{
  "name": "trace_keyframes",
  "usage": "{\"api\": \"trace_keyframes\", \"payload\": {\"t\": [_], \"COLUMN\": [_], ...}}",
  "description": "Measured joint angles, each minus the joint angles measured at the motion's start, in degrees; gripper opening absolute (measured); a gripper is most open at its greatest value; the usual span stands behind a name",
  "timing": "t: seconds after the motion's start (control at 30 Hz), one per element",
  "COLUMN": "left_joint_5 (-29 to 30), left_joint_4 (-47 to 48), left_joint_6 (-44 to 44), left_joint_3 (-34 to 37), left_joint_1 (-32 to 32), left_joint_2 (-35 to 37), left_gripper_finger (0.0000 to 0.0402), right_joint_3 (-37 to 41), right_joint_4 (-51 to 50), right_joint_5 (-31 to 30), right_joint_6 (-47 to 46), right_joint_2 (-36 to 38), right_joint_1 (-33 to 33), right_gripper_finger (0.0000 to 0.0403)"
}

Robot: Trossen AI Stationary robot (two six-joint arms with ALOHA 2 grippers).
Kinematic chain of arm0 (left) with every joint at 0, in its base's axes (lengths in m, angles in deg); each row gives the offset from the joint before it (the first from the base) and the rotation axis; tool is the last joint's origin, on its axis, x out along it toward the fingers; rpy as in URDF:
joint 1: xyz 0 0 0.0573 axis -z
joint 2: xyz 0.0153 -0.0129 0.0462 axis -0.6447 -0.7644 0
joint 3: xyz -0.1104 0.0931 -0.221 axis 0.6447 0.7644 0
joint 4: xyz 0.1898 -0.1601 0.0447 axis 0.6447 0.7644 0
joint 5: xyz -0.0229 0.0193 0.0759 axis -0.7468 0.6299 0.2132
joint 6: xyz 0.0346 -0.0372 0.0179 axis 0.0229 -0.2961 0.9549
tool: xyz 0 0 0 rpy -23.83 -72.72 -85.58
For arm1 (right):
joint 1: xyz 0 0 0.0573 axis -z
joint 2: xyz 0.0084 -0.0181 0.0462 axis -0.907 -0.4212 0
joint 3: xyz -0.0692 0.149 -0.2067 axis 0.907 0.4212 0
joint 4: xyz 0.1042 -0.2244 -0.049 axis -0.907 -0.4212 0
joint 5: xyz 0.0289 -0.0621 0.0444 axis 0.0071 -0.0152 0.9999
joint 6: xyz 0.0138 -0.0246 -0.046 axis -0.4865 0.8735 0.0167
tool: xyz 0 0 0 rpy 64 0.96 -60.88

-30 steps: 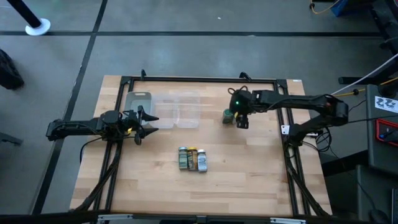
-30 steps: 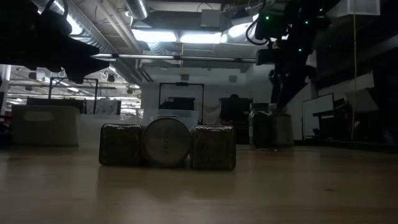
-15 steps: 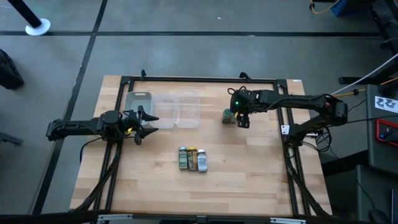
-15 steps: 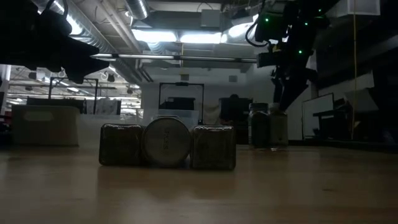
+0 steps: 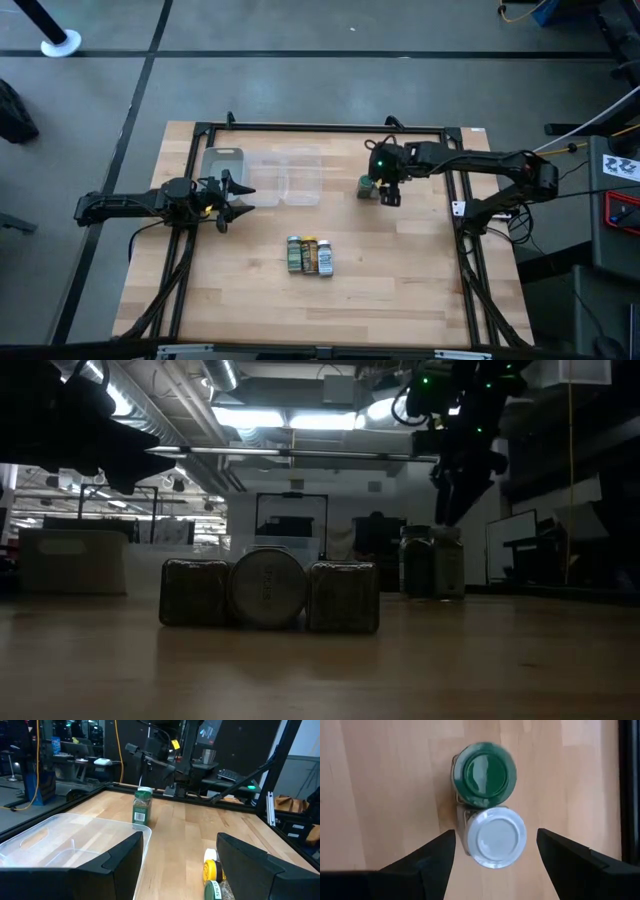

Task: Sort spices by type
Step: Put the top white seasoning bottle into the right transparent bin

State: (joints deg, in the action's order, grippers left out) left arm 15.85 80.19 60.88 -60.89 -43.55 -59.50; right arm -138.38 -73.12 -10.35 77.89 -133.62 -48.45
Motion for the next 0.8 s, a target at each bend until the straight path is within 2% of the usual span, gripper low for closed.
{"api": "trace_keyframes", "payload": {"t": [0.33,0.63,0.8], "left_joint_5": [-0.02,0.00,0.00], "left_joint_4": [-0.01,0.00,0.00], "left_joint_6": [0.00,0.00,0.00], "left_joint_3": [0.00,0.00,0.00], "left_joint_1": [0.00,-0.01,0.00], "left_joint_2": [0.00,0.02,0.02], "left_gripper_finger": [0.0237,0.0237,0.0237], "right_joint_3": [0.90,0.92,0.92], "right_joint_4": [0.14,1.70,1.53], "right_joint_5": [-0.22,4.27,6.25], "right_joint_6": [0.04,0.78,1.39], "right_joint_2": [-2.41,-5.17,-5.14], "right_joint_1": [2.23,3.63,3.65], "right_gripper_finger": [0.0280,0.0278,0.0239]}}
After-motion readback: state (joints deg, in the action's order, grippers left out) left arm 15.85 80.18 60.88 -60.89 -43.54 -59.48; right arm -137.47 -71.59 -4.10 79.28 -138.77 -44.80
